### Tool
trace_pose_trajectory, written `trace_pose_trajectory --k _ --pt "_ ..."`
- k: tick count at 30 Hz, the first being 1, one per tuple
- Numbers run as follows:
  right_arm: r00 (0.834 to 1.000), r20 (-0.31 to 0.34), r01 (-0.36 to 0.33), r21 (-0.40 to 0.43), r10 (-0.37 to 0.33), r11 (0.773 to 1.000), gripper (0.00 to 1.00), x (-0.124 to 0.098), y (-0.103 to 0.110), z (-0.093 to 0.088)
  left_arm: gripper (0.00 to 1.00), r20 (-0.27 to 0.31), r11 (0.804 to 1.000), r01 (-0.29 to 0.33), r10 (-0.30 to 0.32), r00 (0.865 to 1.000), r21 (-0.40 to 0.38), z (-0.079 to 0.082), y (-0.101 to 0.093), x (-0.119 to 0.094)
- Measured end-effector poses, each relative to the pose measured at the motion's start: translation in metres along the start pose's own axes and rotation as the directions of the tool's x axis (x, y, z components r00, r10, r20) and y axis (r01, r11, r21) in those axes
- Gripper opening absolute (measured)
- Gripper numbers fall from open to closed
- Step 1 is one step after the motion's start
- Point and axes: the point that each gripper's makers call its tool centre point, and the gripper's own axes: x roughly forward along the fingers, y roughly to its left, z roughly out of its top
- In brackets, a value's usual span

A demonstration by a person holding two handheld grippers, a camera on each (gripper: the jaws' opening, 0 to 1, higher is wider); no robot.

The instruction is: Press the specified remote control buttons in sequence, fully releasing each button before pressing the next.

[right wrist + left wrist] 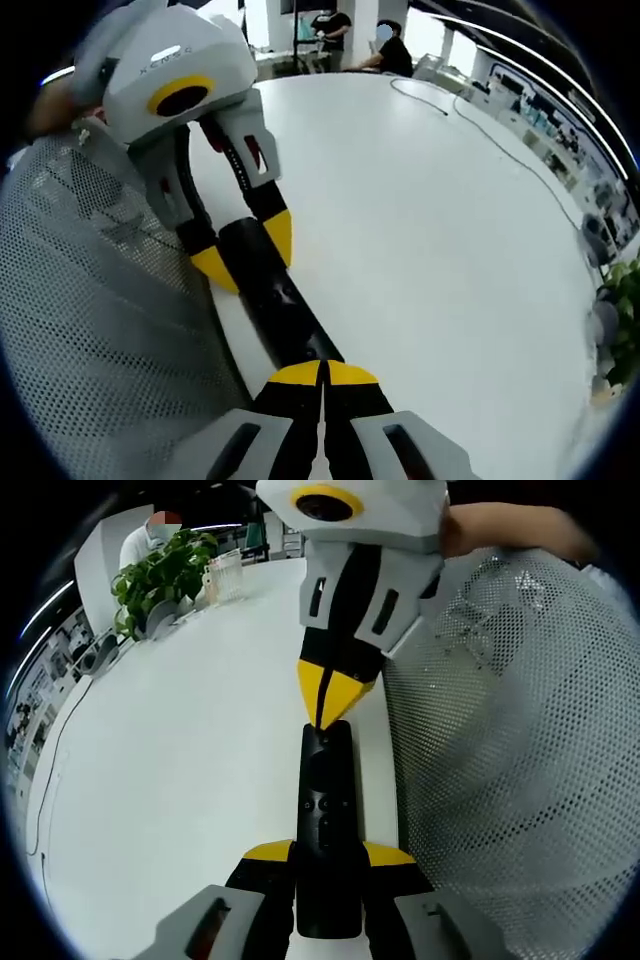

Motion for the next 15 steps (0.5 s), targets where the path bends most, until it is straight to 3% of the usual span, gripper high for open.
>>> trace_pose_trajectory --k 9,11,15 --pt "0.999 0.031 -0.027 -0.002 0.027 1.0 0.0 0.0013 0.0052 0.0068 0.25 -0.003 1.0 0.004 -0.004 1.0 0.001 0.0002 -0.0003 0.0004" --pt "0.999 -0.007 -0.032 -0.021 0.032 0.999 0.0 0.0052 0.0075 0.0013 0.25 -0.002 1.0 0.003 -0.003 1.0 0.0 0.0002 -0.0001 0.0004" --pt "1.0 -0.002 -0.02 -0.067 0.02 0.998 0.0 0.0045 0.0084 0.003 0.25 0.001 1.0 0.002 -0.002 1.0 -0.005 0.0004 0.0001 0.0005"
